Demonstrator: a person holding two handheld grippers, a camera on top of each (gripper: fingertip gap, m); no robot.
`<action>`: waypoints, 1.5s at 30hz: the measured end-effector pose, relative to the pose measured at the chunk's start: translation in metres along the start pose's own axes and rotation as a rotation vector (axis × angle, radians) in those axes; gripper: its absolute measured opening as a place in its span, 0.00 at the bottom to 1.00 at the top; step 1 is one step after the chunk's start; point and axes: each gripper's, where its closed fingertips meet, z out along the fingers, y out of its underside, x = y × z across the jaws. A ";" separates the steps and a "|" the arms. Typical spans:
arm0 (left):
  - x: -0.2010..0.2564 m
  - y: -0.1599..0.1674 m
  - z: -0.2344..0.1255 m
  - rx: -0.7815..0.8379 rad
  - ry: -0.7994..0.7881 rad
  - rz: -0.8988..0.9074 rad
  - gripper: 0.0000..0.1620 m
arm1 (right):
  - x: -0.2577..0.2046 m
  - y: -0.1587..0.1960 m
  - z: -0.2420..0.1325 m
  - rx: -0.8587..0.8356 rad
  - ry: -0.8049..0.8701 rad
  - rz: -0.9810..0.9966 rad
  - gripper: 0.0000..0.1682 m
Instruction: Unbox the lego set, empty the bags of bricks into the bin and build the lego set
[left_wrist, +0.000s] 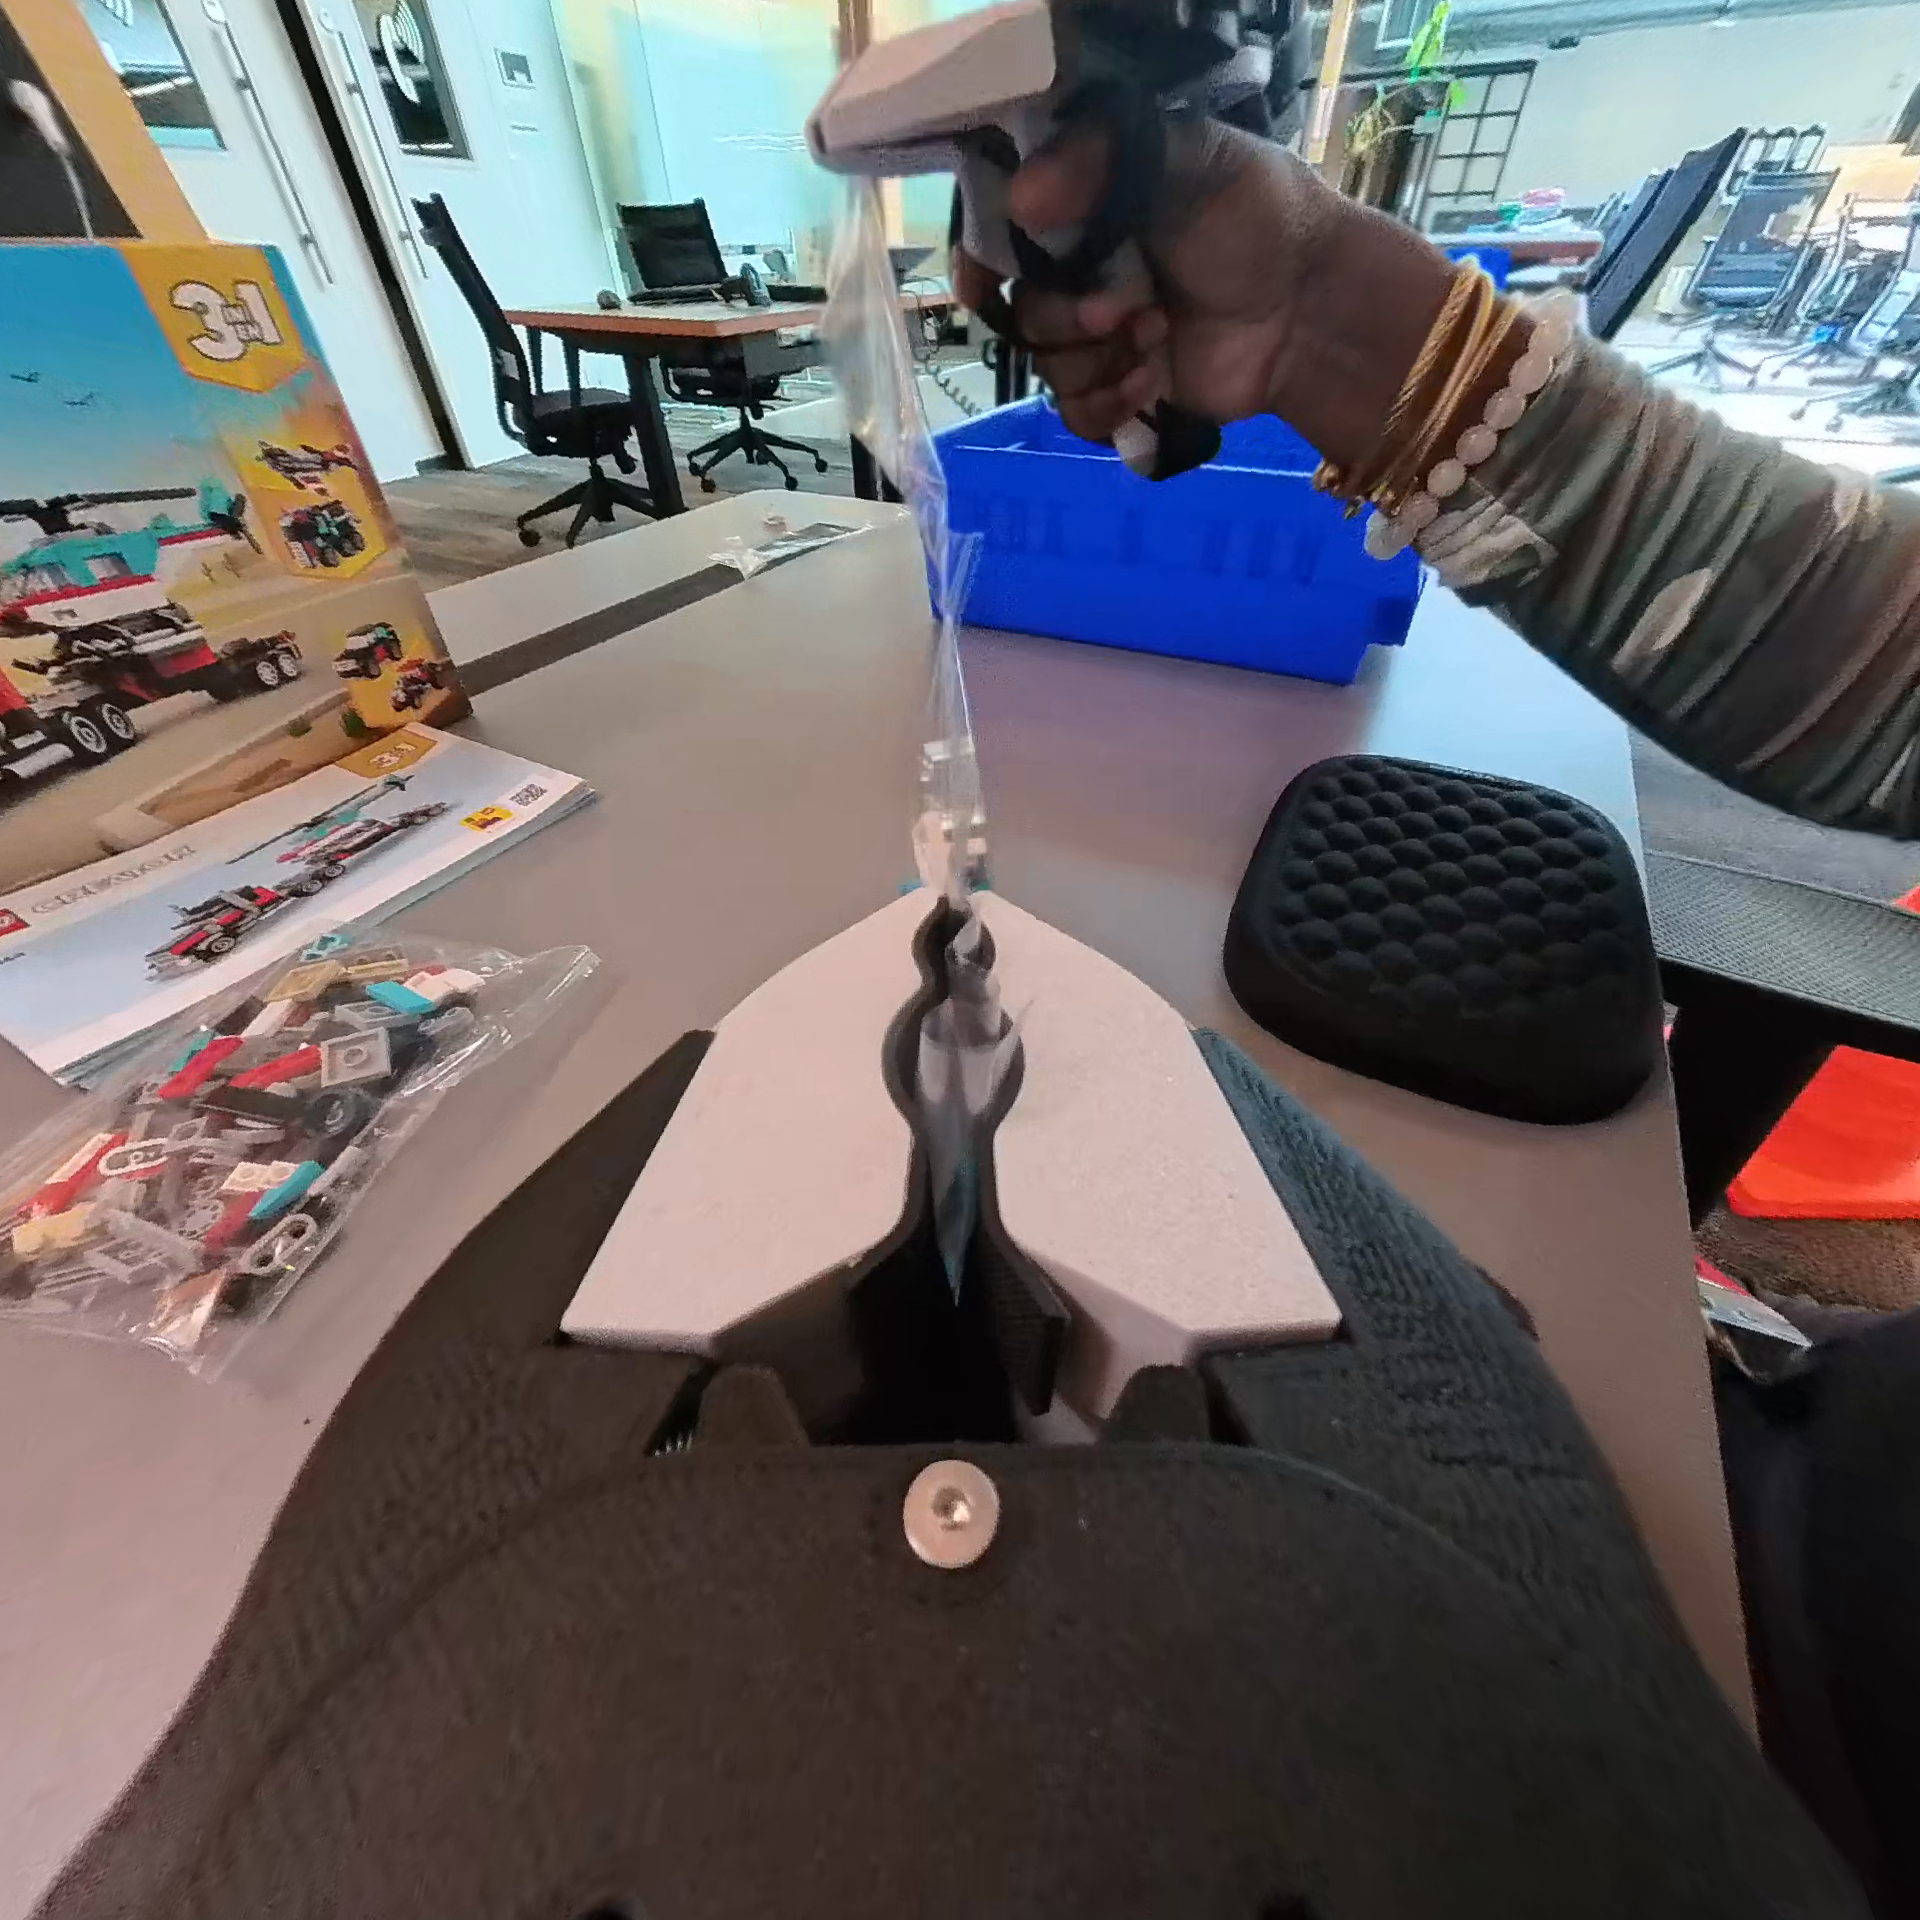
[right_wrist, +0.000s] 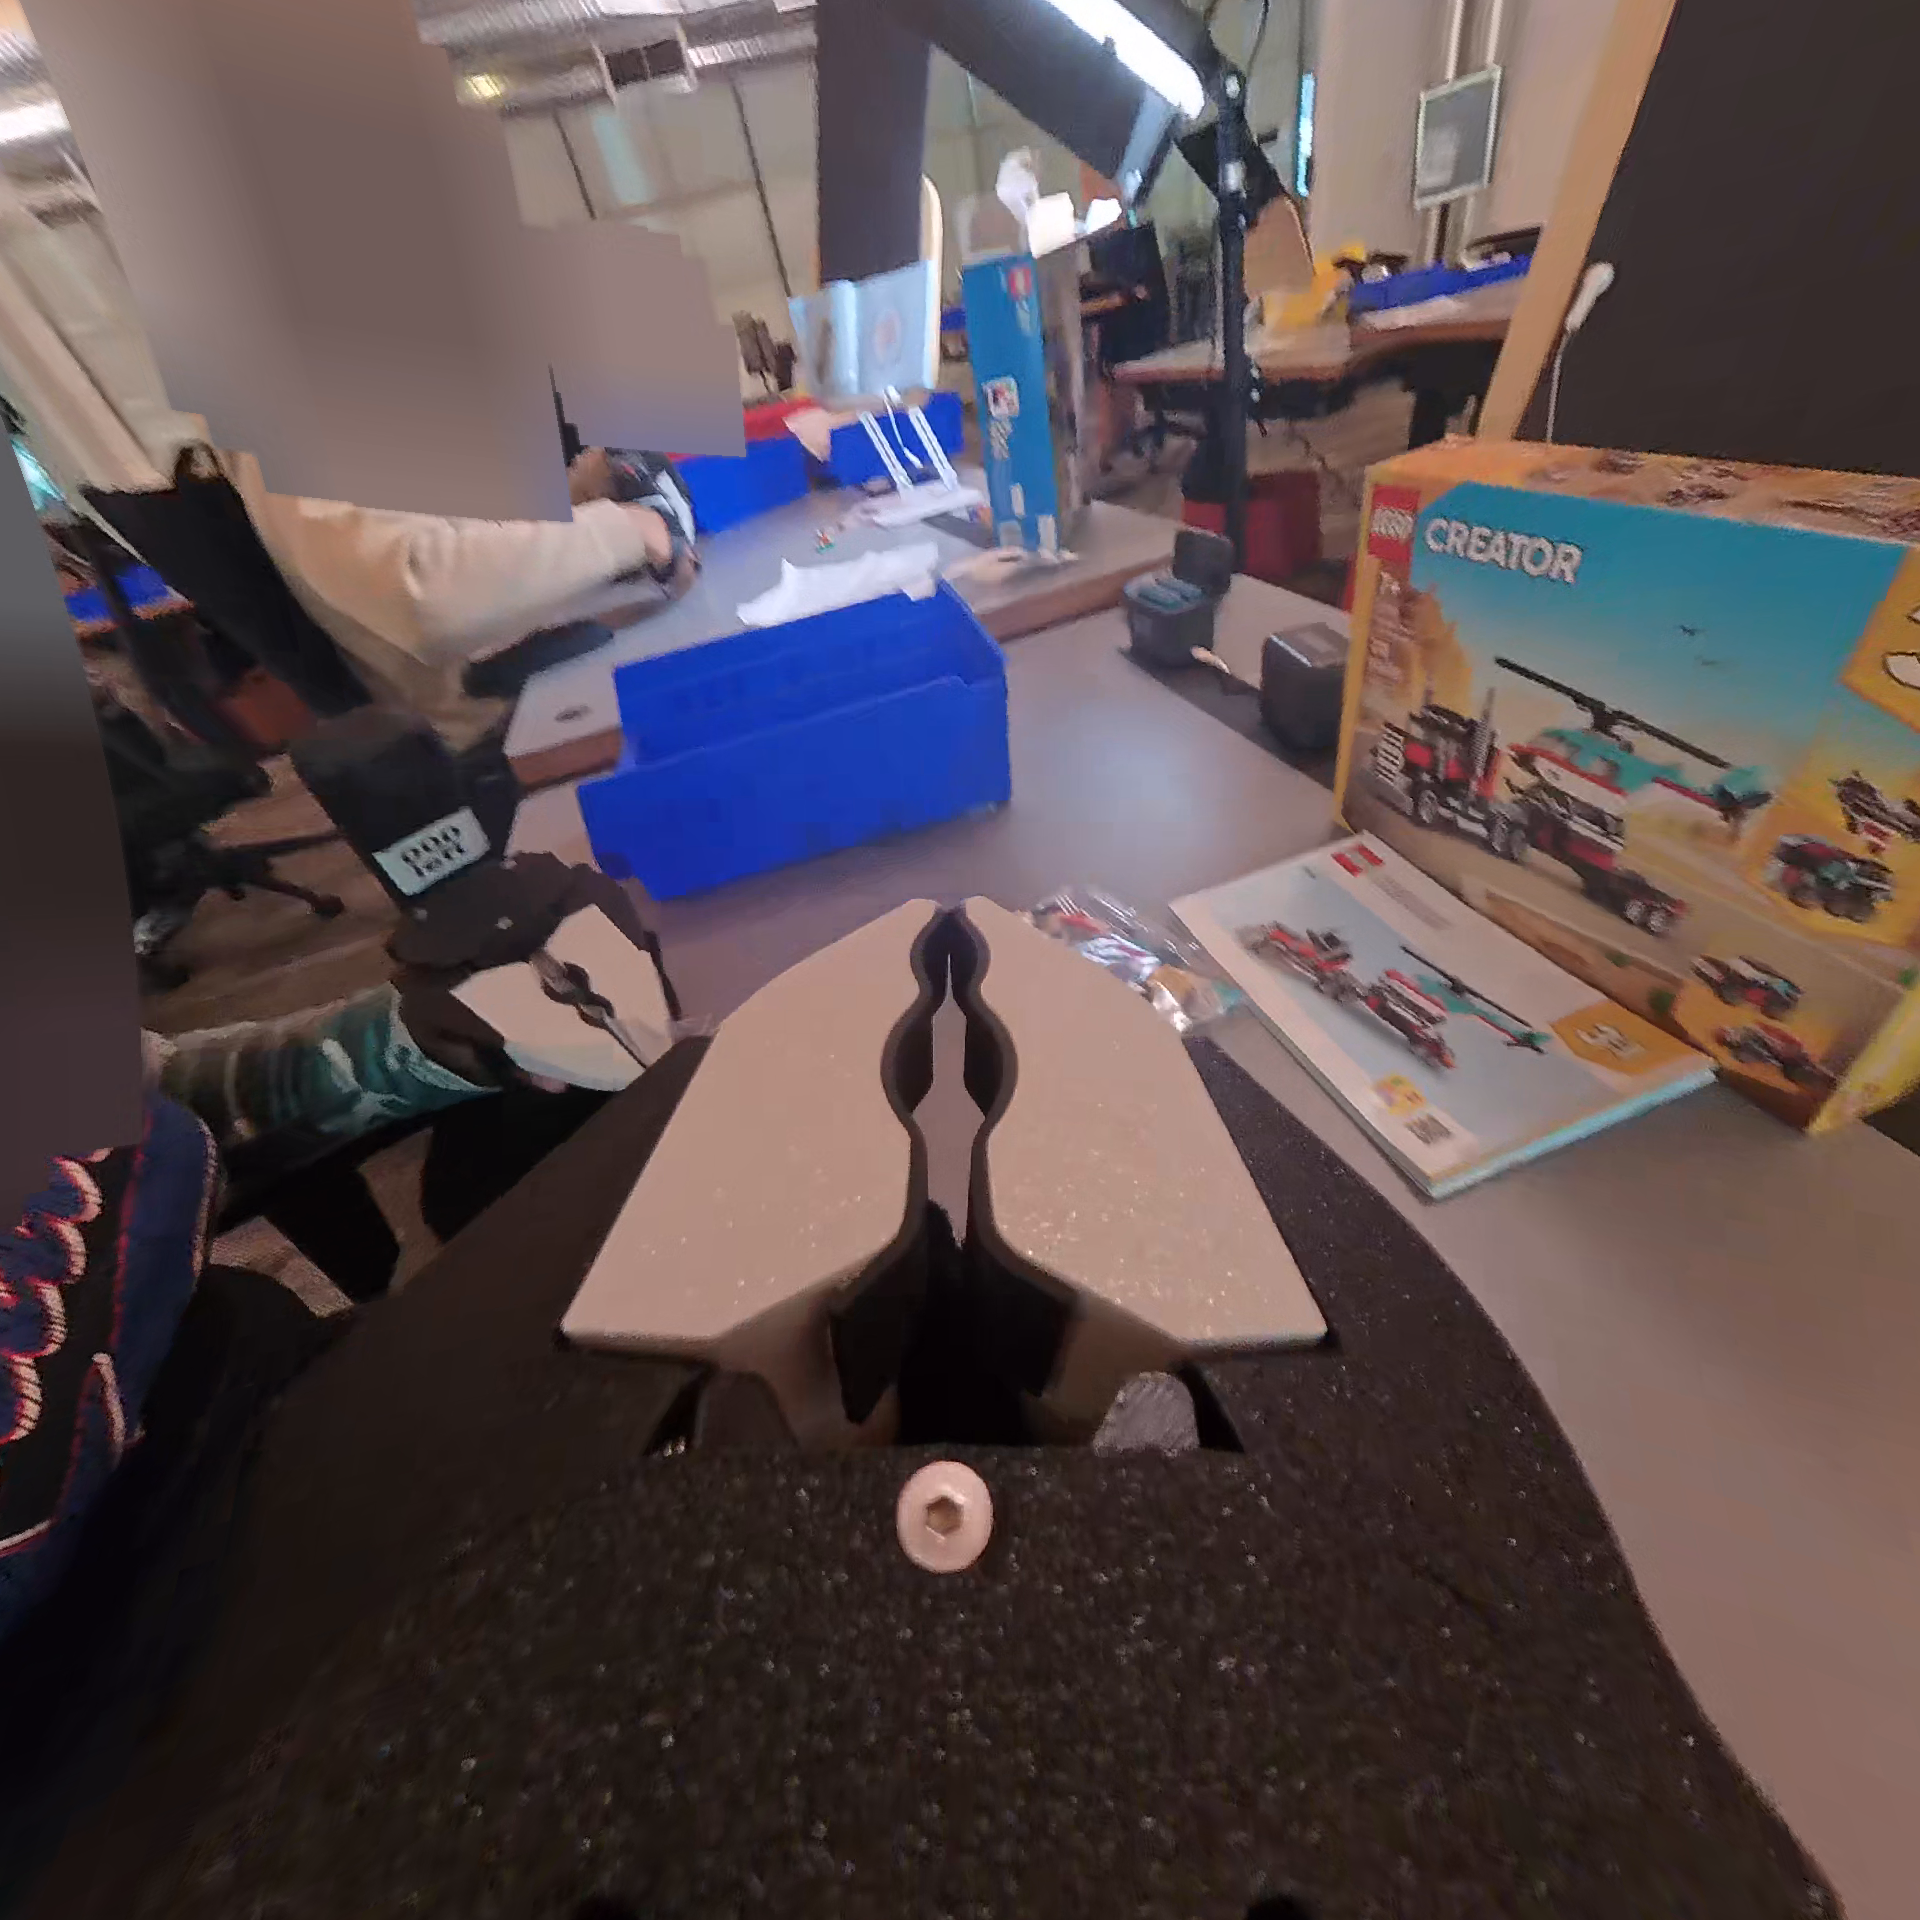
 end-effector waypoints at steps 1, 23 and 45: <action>0.000 0.001 0.001 -0.007 0.006 -0.006 0.00 | 0.002 0.002 0.001 -0.027 0.019 -0.008 0.00; -0.001 0.000 -0.004 0.024 0.026 -0.041 0.00 | 0.253 -0.058 -0.158 -0.452 0.841 -0.076 0.00; -0.003 -0.004 -0.004 0.032 -0.001 -0.028 0.00 | 0.377 0.017 -0.121 -0.659 0.870 0.072 0.36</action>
